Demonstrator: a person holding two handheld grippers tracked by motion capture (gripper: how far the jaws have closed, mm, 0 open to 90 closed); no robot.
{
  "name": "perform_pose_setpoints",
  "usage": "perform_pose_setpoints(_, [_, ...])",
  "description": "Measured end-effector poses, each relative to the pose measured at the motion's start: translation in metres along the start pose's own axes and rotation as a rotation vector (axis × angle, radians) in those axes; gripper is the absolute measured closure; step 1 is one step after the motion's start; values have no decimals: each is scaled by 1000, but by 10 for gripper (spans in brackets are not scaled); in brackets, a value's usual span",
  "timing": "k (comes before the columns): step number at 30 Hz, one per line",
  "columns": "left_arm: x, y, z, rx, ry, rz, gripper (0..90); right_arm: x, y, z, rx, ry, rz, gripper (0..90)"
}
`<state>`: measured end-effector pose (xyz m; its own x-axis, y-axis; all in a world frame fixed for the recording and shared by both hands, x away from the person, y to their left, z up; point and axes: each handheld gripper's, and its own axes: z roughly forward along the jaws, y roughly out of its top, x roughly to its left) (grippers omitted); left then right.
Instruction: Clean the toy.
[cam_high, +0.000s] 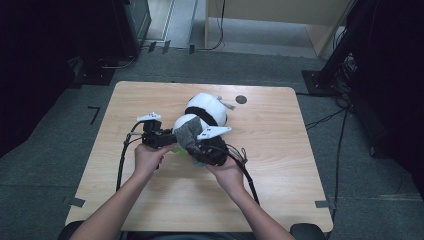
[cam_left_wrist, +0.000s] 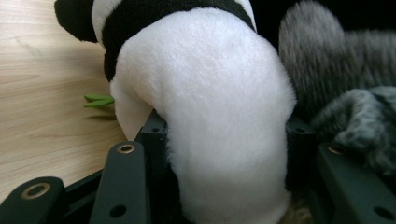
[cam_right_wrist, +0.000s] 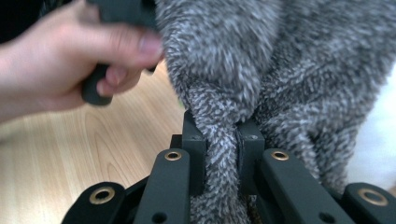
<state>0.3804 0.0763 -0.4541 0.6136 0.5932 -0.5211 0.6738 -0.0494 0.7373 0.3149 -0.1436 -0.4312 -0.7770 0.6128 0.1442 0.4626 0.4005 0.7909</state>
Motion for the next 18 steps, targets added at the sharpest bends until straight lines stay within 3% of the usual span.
perform_pose_setpoints(3, [3, 0, 0, 0, 6, -11, 497, 3, -8, 12, 34, -2, -41, 799])
perform_pose_setpoints(8, [3, 3, -3, -35, -34, -35, 496, 3, -23, 35, 147, -11, -58, 800])
perform_pose_setpoints(11, [1, 3, -5, -32, -19, -14, 496, -6, -28, 39, 147, -26, -50, 801])
perform_pose_setpoints(14, [7, 3, -7, -44, -25, -41, 495, -18, -29, 34, 137, -26, -15, 800])
perform_pose_setpoints(18, [10, 4, -10, -57, -21, -43, 495, -29, -29, 28, 139, -48, 3, 799])
